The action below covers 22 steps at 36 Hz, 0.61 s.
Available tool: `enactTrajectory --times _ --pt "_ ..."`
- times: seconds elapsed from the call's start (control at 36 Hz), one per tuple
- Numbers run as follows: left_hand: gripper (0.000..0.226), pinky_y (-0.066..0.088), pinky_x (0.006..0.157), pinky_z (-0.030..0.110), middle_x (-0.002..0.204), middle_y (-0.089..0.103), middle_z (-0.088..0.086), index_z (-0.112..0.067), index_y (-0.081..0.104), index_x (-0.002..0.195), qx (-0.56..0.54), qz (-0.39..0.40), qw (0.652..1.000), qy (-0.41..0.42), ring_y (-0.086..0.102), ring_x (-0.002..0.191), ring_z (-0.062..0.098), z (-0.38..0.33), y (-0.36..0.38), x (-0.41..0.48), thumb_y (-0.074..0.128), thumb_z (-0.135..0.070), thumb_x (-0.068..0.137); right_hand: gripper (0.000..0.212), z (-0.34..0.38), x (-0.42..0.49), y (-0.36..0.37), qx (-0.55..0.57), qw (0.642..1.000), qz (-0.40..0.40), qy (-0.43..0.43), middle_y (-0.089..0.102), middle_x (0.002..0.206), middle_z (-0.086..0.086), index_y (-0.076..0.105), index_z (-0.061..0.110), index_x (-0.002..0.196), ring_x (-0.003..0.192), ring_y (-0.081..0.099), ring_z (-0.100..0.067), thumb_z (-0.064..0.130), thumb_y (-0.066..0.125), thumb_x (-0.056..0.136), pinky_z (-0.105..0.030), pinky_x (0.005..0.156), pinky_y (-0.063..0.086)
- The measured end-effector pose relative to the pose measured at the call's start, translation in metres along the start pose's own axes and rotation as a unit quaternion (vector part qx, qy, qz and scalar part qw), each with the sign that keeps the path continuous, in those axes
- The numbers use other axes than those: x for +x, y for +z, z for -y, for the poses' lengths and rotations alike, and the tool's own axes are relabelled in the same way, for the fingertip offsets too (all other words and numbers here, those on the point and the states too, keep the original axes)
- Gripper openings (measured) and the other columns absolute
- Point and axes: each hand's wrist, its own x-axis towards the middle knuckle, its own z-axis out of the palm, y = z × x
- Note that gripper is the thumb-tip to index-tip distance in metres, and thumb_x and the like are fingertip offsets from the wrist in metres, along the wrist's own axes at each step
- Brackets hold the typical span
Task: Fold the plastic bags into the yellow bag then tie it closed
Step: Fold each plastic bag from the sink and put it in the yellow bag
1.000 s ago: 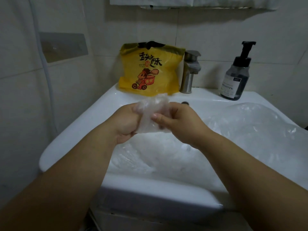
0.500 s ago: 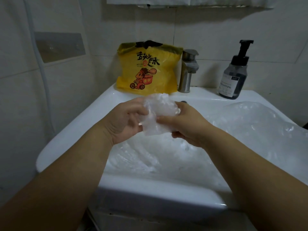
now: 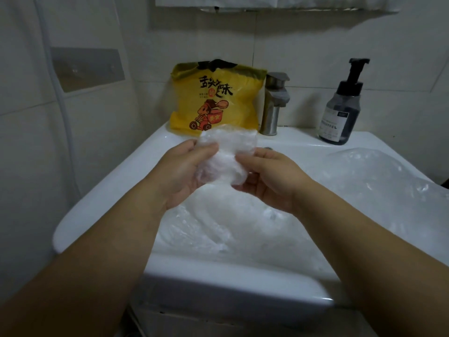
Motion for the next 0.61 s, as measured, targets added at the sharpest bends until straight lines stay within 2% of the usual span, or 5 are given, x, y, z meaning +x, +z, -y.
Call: enactTrajectory --times 0.06,0.17,0.31,0.47,0.61 --pt "0.031 0.057 0.087 0.036 0.119 0.067 0.018 0.000 0.057 0.123 -0.015 0.003 1.000 0.000 0.066 0.106 0.028 -0.001 -0.001 0.001 0.053 -0.012 0.095 0.013 0.005 0.001 -0.003 0.009 1.000 -0.006 -0.020 0.067 0.088 -0.012 0.063 0.008 0.101 0.066 0.064 -0.019 0.005 0.052 0.095 -0.025 0.058 0.057" --pt "0.016 0.059 0.070 0.026 0.101 0.071 0.010 -0.008 0.060 0.109 0.005 0.019 1.000 0.013 0.070 0.083 0.014 -0.001 -0.002 0.000 0.050 -0.007 0.097 0.018 0.009 0.000 -0.010 0.010 1.000 0.016 -0.025 0.067 0.078 -0.009 0.064 0.009 0.102 0.057 0.062 -0.015 0.001 0.049 0.095 -0.023 0.051 0.054" --pt "0.028 0.056 0.060 0.021 0.082 0.072 0.002 -0.012 0.059 0.114 0.004 0.035 0.999 0.021 0.069 0.070 0.008 -0.002 0.000 -0.002 0.045 0.003 0.096 0.030 0.015 -0.004 -0.018 0.034 0.998 0.051 -0.020 0.064 0.068 -0.009 0.064 0.006 0.089 0.052 0.061 -0.013 -0.010 0.039 0.094 -0.020 0.050 0.054" --pt "0.029 0.055 0.052 0.019 0.068 0.069 0.002 -0.013 0.062 0.087 0.021 0.049 0.999 0.000 0.065 0.056 0.008 -0.002 0.000 -0.004 0.043 0.008 0.096 0.033 0.017 -0.005 -0.019 0.014 0.999 0.040 -0.017 0.059 0.053 -0.007 0.055 0.005 0.071 0.047 0.058 -0.015 -0.011 0.037 0.093 -0.024 0.050 0.055" --pt "0.050 0.055 0.050 0.021 0.060 0.065 0.001 -0.016 0.068 0.059 0.061 0.041 0.997 0.003 0.063 0.052 0.010 -0.001 0.002 -0.006 0.043 0.011 0.093 0.027 0.019 -0.006 -0.018 0.027 0.999 0.018 -0.022 0.064 0.073 -0.014 0.060 -0.001 0.078 0.060 0.063 -0.023 0.001 0.036 0.090 -0.029 0.056 0.057"
